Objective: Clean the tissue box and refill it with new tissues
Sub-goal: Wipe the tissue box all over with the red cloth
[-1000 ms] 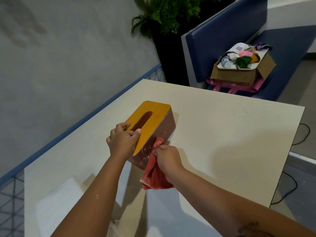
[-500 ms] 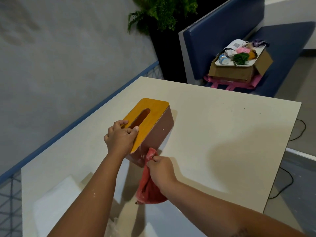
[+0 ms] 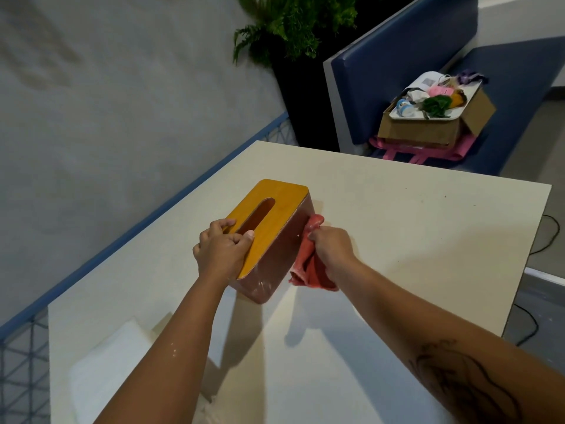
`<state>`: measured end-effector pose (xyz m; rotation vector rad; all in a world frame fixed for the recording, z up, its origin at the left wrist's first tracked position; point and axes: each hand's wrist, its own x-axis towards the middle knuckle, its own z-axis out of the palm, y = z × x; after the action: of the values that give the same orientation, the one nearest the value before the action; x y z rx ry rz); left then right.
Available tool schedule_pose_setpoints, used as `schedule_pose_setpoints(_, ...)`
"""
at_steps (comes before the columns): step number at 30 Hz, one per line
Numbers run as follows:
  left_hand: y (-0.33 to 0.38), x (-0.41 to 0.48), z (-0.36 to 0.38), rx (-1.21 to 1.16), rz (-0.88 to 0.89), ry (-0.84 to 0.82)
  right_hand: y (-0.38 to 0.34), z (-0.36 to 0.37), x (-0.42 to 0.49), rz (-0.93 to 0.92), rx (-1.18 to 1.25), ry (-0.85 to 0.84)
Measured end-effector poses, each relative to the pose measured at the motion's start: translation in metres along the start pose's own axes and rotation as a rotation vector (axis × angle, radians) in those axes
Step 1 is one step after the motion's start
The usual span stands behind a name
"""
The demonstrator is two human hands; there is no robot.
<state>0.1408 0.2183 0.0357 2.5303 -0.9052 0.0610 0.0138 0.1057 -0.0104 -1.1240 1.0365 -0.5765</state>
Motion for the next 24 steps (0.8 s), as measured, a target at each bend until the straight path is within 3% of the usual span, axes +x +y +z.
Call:
schedule_pose_setpoints(2, -0.001, 0.002, 0.001, 0.002, -0.001, -0.001, 0.001, 0.002, -0.006, -0.103, -0.084, 0.038)
schedule_pose_setpoints(8, -0.006, 0.007, 0.003, 0.019, 0.036, -0.018, 0.03, 0.029, -0.063, -0.423, -0.271, -0.128)
schedule_pose_setpoints(12, -0.005, 0.006, 0.003, 0.015, 0.047, -0.005, 0.054, 0.041, -0.082, -0.432, -0.271, -0.247)
schedule_pose_setpoints(18, -0.006, 0.006, 0.001, -0.012, 0.042, -0.009, 0.02, 0.023, -0.039, -0.31, -0.127, 0.006)
schedule_pose_setpoints(21, -0.007, 0.006, 0.003, -0.015, 0.044, -0.004, 0.008, 0.016, -0.022, -0.286, -0.121, 0.019)
schedule_pose_setpoints(24, -0.007, 0.007, 0.003, -0.015, 0.05, 0.004, 0.007, 0.019, -0.039, -0.39, -0.178, -0.004)
